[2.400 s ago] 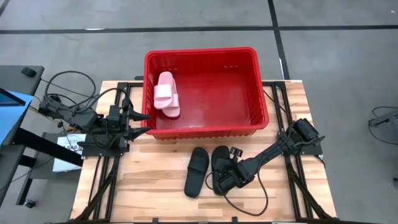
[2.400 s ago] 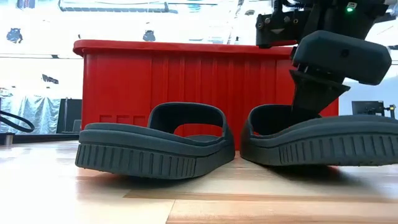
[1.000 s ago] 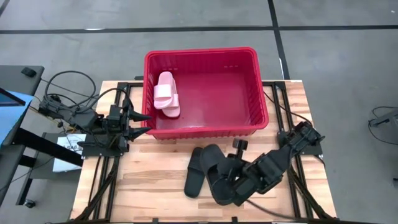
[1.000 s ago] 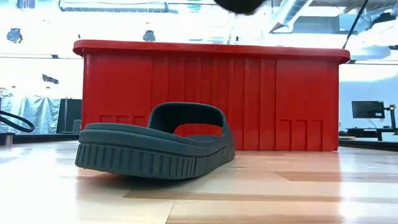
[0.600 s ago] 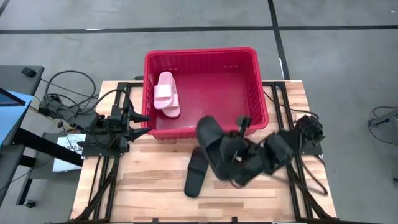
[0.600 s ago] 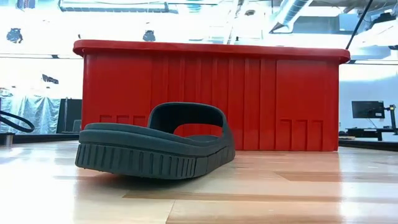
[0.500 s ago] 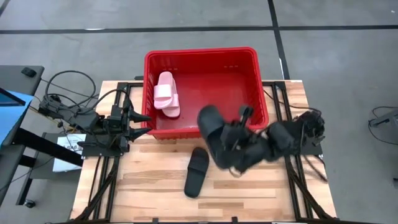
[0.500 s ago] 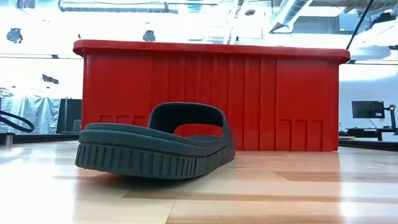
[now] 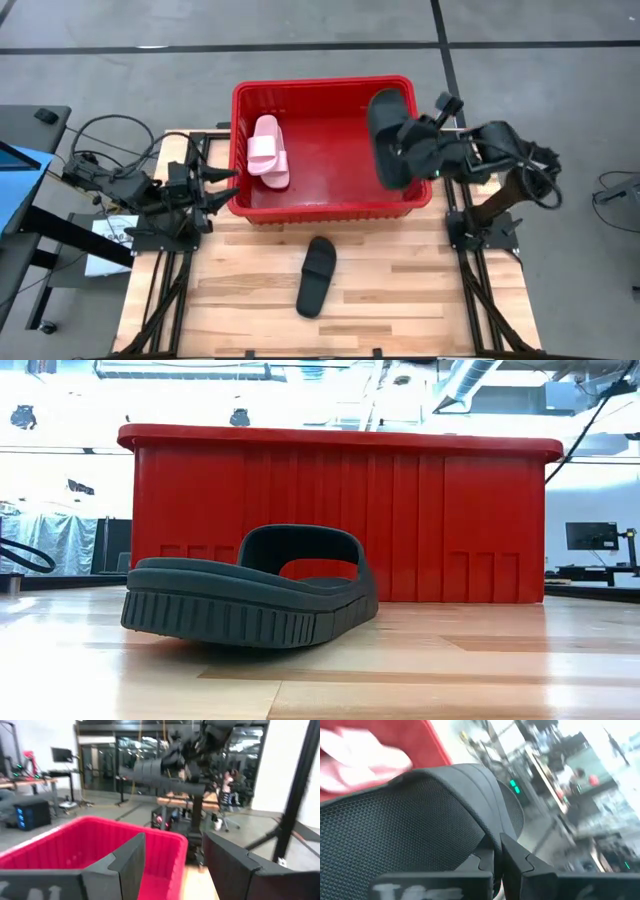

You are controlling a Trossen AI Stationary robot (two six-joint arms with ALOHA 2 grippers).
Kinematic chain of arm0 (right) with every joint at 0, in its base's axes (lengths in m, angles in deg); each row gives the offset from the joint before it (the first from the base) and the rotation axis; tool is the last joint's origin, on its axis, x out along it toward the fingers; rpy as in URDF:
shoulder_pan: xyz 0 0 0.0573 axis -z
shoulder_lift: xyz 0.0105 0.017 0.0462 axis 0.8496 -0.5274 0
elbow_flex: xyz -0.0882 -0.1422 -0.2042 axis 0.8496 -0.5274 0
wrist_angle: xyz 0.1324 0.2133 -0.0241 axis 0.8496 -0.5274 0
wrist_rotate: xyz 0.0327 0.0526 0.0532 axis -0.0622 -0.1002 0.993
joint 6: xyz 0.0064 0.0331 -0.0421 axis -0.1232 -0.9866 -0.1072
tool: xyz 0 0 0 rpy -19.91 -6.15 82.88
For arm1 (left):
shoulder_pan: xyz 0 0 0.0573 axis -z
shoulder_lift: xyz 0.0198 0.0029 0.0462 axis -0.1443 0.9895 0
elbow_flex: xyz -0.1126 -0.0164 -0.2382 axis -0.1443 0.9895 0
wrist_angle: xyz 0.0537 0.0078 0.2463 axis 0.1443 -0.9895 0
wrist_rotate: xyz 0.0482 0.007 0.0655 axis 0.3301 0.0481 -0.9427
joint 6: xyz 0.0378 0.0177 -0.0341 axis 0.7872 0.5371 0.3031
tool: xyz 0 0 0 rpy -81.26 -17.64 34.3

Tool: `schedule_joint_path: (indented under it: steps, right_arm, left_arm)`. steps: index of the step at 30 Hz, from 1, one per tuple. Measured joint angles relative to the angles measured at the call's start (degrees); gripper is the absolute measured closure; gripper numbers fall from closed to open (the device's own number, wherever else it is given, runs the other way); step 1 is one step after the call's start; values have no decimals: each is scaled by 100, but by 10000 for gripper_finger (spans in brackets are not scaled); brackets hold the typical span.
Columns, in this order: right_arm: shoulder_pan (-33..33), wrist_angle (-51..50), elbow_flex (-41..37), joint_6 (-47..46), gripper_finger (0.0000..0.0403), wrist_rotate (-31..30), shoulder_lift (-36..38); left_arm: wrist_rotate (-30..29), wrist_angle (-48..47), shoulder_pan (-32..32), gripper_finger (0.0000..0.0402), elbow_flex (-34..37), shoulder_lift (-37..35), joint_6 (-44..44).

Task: Pick and place slides into bin
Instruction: Put the right black slipper in the red bin

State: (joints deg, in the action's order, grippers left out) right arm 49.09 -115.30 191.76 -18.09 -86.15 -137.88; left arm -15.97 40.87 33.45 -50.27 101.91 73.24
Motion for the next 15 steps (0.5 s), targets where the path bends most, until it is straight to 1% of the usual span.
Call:
schedule_joint_path:
  steps: [2,4,7,9,11,13,15]
  right_arm:
    - [334,410,-765,44,403,78,404]
    - [668,1319,-1695,437,403,405,902]
    - [1181,3284,-3098,1444,403,1326,1647]
    - [1560,4277,-3877,2035,403,1816,2020]
    - [1983,4796,-4427,2376,403,2178,2248]
    - [2481,4983,-4776,2539,403,2532,2329]
    - [2997,5089,-4977,2631,403,3060,2307]
  left_arm:
    - [-78,172,-2,214,0,0,150]
    - [-119,320,-2,214,0,0,311]
    - [-218,486,-2,214,0,1,510]
    - [-334,529,-2,214,0,-2,641]
    - [-574,603,-2,214,0,2,773]
    - [-792,656,-2,214,0,0,842]
    - [-943,720,-4,214,0,0,901]
